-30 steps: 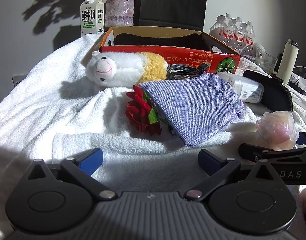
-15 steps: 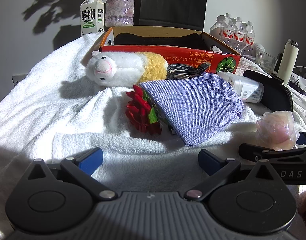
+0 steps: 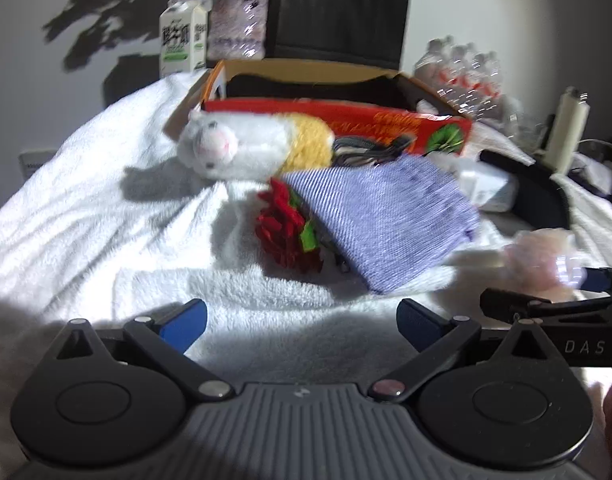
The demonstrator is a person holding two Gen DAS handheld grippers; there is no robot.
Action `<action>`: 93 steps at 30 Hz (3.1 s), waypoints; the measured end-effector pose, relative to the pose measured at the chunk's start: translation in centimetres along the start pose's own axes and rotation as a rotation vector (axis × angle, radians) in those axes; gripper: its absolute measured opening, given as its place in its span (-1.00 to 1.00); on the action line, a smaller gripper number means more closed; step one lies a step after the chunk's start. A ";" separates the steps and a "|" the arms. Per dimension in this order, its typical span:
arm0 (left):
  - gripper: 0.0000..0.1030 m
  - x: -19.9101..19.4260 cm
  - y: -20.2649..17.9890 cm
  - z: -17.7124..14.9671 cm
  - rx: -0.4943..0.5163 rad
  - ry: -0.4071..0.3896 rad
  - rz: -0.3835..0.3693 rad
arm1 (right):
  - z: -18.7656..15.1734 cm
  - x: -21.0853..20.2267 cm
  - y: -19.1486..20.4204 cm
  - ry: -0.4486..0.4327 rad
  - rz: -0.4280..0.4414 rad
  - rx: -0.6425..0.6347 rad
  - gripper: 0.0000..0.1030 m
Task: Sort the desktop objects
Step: 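Reach the left tool toward the white plush alpaca while the right tool reaches the iridescent bag, then grasp the plush alpaca with the left tool while the right tool grasps the iridescent bag, then carry both items into the cardboard box and open both tools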
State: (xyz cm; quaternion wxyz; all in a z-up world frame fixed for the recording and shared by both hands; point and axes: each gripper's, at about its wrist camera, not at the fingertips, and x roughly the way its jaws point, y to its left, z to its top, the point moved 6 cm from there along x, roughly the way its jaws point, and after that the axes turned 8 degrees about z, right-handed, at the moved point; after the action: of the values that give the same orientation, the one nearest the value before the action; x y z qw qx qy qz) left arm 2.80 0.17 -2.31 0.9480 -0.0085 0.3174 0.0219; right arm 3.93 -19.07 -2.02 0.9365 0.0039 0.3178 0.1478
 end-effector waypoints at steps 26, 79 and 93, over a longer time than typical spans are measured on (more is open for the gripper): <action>0.20 8.4 5.3 11.5 -0.357 0.021 -0.192 | 1.1 -0.8 0.1 -0.066 0.106 -0.031 0.13; 0.07 8.8 -0.2 23.5 0.425 -0.143 0.107 | 24.2 5.1 -4.8 -0.113 0.123 -0.106 -0.07; 0.64 15.2 -0.2 25.0 0.451 0.047 -0.025 | 23.9 18.8 -5.7 0.236 0.032 -0.119 0.58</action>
State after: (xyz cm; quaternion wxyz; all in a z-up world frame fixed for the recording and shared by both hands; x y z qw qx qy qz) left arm 29.94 1.22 8.46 0.9185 0.1993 0.3360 -0.0617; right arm 33.90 -17.23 5.27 0.8887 -0.0641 0.4164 0.1806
